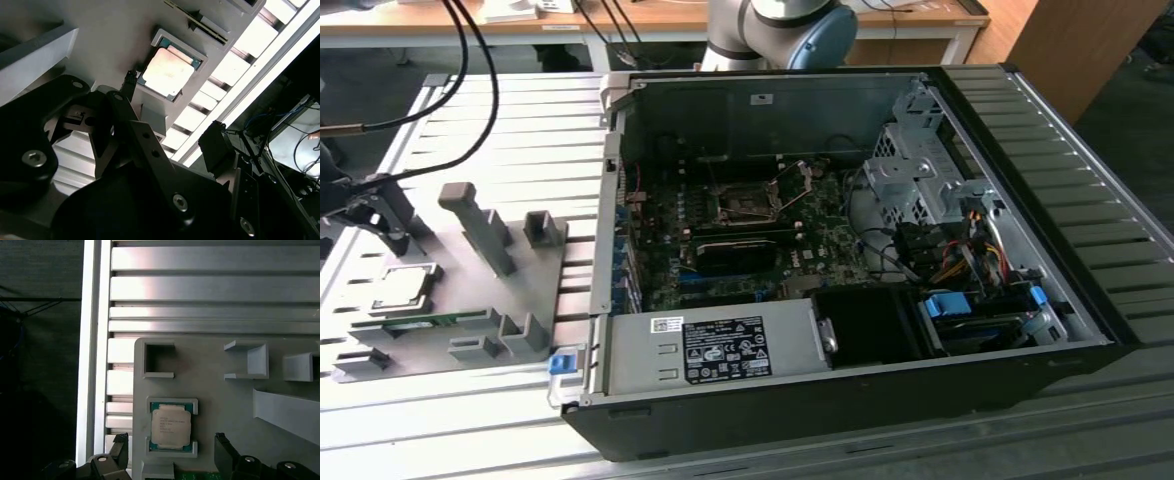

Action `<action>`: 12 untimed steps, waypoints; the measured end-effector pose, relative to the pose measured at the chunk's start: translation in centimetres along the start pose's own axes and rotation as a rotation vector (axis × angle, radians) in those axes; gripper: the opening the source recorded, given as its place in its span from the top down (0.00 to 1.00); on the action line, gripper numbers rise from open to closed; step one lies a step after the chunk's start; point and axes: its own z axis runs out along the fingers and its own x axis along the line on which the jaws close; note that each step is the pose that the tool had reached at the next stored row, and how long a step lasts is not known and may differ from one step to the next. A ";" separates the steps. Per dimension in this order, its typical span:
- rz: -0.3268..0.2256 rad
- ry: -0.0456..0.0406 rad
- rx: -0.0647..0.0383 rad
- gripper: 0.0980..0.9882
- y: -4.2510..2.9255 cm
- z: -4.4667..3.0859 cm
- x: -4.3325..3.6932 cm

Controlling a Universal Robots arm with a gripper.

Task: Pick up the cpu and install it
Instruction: 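Pick up the cpu and move it towards the insertion slot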

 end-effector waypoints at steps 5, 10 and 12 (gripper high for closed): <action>0.000 0.0003 0.000 0.24 -0.01 0.21 0.05; 0.000 0.0003 0.000 0.24 -0.02 0.39 0.07; 0.000 0.0005 0.000 0.24 -0.03 0.48 0.07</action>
